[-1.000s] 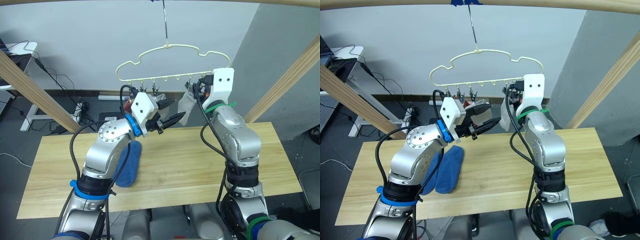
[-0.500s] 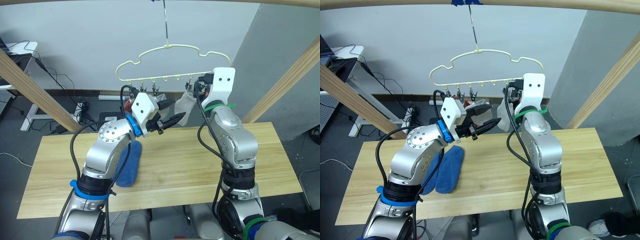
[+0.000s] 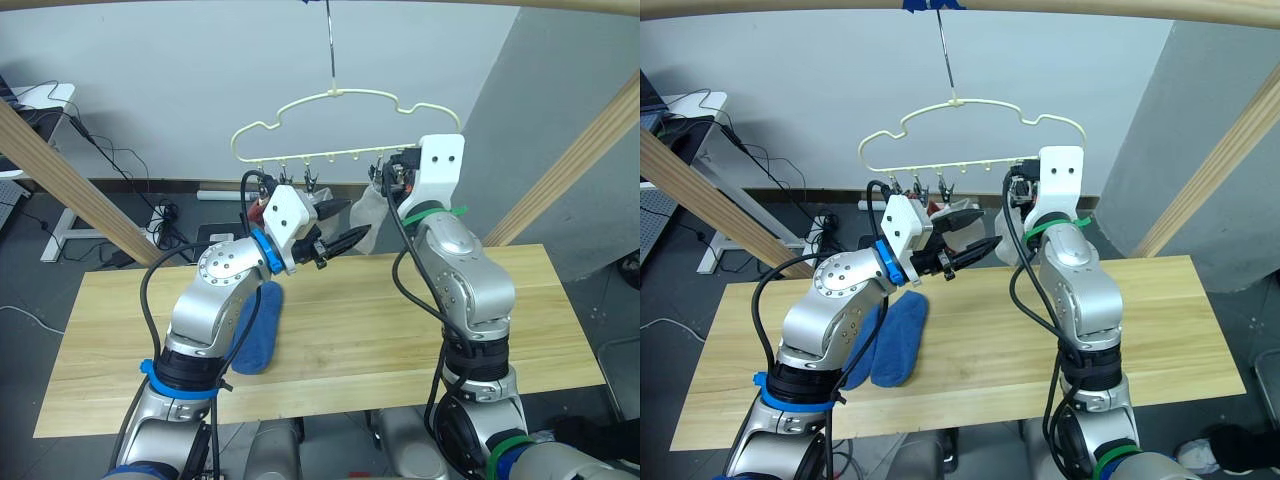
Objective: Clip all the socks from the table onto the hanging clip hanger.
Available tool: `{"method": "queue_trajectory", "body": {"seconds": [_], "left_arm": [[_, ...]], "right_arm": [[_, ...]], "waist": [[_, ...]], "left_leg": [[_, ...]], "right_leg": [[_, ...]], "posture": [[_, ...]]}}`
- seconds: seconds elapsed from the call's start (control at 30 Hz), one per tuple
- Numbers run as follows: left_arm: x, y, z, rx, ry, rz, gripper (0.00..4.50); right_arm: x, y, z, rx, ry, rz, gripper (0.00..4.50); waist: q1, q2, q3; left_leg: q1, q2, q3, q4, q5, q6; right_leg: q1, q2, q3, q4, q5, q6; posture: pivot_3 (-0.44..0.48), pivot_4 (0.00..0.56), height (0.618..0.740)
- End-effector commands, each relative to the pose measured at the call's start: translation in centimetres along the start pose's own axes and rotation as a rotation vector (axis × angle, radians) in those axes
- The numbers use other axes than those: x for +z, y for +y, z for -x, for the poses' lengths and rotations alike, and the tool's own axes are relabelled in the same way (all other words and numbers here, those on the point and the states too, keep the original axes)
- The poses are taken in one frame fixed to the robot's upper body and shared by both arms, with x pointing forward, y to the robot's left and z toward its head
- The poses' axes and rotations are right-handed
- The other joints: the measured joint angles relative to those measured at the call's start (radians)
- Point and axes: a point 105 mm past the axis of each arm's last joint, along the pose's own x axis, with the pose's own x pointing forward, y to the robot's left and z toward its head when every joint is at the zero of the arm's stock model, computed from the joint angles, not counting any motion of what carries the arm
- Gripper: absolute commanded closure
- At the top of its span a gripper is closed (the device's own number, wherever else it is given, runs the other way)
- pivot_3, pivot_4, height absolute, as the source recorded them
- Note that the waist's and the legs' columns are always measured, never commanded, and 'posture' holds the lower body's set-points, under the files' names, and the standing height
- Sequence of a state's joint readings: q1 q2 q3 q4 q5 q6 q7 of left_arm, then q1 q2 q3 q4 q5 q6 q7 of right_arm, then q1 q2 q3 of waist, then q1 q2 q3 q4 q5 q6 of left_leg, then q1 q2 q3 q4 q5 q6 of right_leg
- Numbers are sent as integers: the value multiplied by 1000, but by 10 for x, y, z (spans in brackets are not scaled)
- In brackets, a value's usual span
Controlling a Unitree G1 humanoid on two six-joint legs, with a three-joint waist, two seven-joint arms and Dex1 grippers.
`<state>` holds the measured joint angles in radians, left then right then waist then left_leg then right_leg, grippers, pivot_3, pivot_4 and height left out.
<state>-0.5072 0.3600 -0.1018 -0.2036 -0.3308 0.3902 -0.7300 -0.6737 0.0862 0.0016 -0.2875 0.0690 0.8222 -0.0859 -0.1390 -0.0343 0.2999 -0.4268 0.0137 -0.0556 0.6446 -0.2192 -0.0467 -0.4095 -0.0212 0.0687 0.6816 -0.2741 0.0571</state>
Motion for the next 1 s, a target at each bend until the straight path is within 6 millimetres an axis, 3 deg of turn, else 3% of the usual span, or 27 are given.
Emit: {"method": "queue_trajectory", "body": {"seconds": [0.03, 0.7, 0.93, 1.0], "left_arm": [[9, -2, -1, -8, -24, -31, 1691], [7, -1, 3, 2, -12, -38, 1691], [4, -4, 5, 9, -4, -28, 1691], [3, -5, 6, 18, 0, -24, 1691]], "right_arm": [[9, 7, 0, 35, -37, -6, 2625], [14, 10, -12, 71, -66, -8, 2625], [15, 7, -11, 62, -72, -4, 4258], [15, 6, -12, 59, -75, -1, 4364]], "waist": [[0, 0, 0], [0, 0, 0], [0, 0, 0], [0, 0, 0]], "left_leg": [[0, 0, 0, 0, 0, 0], [0, 0, 0, 0, 0, 0], [0, 0, 0, 0, 0, 0], [0, 0, 0, 0, 0, 0]], "right_leg": [[0, 0, 0, 0, 0, 0], [0, 0, 0, 0, 0, 0], [0, 0, 0, 0, 0, 0], [0, 0, 0, 0, 0, 0]], "posture": [[-183, 261, 740], [-168, 248, 740], [-168, 248, 740], [-168, 248, 740]]}}
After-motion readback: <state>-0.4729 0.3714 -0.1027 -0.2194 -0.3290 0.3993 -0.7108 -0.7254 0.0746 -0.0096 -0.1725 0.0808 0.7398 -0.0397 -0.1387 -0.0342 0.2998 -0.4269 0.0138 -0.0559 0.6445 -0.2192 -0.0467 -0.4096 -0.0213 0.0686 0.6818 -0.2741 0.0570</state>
